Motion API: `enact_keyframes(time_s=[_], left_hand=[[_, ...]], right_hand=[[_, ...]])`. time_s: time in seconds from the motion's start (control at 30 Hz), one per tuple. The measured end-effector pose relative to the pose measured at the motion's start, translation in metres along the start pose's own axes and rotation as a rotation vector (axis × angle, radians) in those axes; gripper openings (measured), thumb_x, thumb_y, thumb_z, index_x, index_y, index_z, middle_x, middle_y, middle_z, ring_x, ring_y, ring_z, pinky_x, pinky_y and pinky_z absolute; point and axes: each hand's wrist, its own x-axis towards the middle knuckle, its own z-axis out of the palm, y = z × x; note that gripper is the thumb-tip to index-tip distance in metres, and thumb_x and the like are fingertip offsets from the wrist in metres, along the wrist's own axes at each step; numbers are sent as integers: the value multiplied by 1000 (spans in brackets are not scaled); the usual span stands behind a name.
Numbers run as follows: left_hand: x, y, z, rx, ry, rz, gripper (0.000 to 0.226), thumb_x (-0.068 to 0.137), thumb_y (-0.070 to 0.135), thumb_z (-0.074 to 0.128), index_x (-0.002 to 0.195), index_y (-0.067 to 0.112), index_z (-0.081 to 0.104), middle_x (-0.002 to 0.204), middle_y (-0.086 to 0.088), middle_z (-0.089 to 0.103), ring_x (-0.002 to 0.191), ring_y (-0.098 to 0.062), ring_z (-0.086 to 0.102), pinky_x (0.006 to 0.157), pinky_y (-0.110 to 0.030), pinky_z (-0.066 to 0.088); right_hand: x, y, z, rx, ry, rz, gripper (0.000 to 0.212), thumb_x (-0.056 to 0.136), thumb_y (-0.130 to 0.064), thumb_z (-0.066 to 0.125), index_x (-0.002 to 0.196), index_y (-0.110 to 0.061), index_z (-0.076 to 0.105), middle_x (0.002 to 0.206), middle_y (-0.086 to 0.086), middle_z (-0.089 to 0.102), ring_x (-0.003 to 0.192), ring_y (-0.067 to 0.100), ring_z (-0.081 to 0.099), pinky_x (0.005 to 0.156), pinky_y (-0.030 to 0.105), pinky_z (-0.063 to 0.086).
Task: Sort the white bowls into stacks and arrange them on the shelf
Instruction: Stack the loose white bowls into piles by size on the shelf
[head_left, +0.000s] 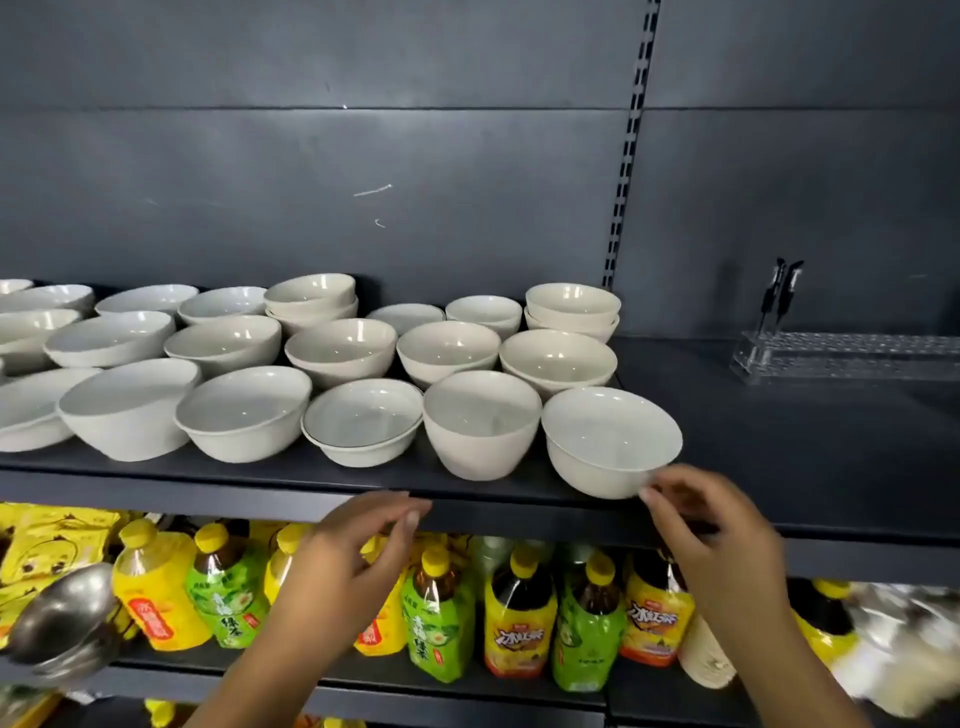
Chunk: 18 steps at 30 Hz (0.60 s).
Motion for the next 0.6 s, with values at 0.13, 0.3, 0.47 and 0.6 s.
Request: enact_keyframes(time_s=[0.13, 0.3, 0.47, 0.6], left_hand=[[16, 18, 27, 87, -118, 173, 29, 82, 29, 49, 90, 14, 73, 90, 16, 69, 98, 5, 54, 85, 1, 34], [24, 12, 56, 114, -222, 211, 33, 84, 29, 48, 97, 10, 71, 96, -1, 71, 104, -6, 51, 97, -1, 25], [23, 2, 68, 151, -264, 178, 36, 84, 32, 47, 104, 11, 69, 102, -2, 70, 104, -5, 49, 96, -14, 28], [27, 1, 64, 99, -288, 176, 36, 84, 31, 47, 104, 10, 69, 102, 1, 68, 104, -3, 50, 95, -3, 27]], right_hand=[[16, 3, 1, 51, 6, 155, 33, 75, -11, 71, 100, -26, 55, 97, -16, 48, 94, 12, 52, 75, 9, 39], [28, 10, 1, 33, -97, 180, 50, 72, -17, 75, 115, -21, 50, 124, -12, 34, 115, 5, 37, 93, 11, 31], [33, 11, 9, 152, -237, 231, 50, 69, -21, 77, 98, -37, 40, 132, -12, 35, 123, 10, 36, 101, 28, 36], [34, 14, 15, 209, -178, 233, 46, 65, -20, 79, 84, -34, 39, 116, -12, 48, 116, 16, 46, 89, 31, 46]])
